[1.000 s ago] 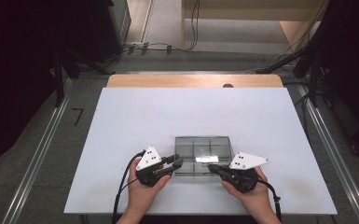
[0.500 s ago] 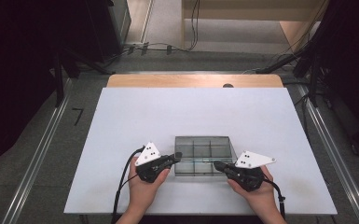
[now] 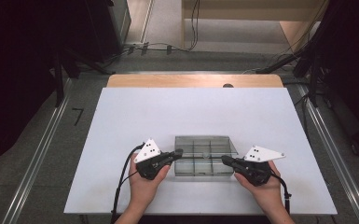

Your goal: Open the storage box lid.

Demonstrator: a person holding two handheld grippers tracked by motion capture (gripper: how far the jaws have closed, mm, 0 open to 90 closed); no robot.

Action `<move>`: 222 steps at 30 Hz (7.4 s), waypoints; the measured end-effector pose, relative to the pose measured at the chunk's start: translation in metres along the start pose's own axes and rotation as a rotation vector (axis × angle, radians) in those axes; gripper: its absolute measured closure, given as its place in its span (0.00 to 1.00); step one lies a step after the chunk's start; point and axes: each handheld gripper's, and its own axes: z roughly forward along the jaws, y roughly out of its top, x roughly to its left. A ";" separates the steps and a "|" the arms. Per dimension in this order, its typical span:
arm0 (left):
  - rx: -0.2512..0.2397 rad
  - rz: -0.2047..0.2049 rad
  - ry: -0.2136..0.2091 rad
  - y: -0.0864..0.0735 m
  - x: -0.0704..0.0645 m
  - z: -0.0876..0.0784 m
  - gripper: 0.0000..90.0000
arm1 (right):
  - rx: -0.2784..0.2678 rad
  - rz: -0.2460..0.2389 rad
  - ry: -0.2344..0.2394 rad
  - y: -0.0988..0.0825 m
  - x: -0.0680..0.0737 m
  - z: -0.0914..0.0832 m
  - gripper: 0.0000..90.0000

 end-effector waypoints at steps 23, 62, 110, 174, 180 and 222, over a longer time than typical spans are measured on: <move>-0.017 0.002 -0.022 0.008 0.005 -0.008 0.99 | -0.071 0.027 -0.037 0.017 -0.012 -0.010 0.98; 0.049 -0.031 0.071 0.022 0.036 0.024 0.32 | -0.094 0.047 -0.034 0.034 -0.023 -0.006 0.98; 0.021 -0.086 0.014 0.032 0.054 0.030 0.65 | -0.085 0.135 0.005 0.036 -0.077 0.014 0.55; 0.012 -0.267 0.018 0.030 0.095 0.054 0.84 | -0.108 0.282 -0.003 0.040 -0.104 0.050 0.82; 0.017 -0.276 0.024 0.028 0.097 0.056 0.82 | -0.102 0.293 -0.009 0.038 -0.106 0.054 0.80; 0.064 -0.330 0.049 0.017 0.107 0.067 0.70 | -0.053 0.380 -0.006 0.028 -0.117 0.072 0.69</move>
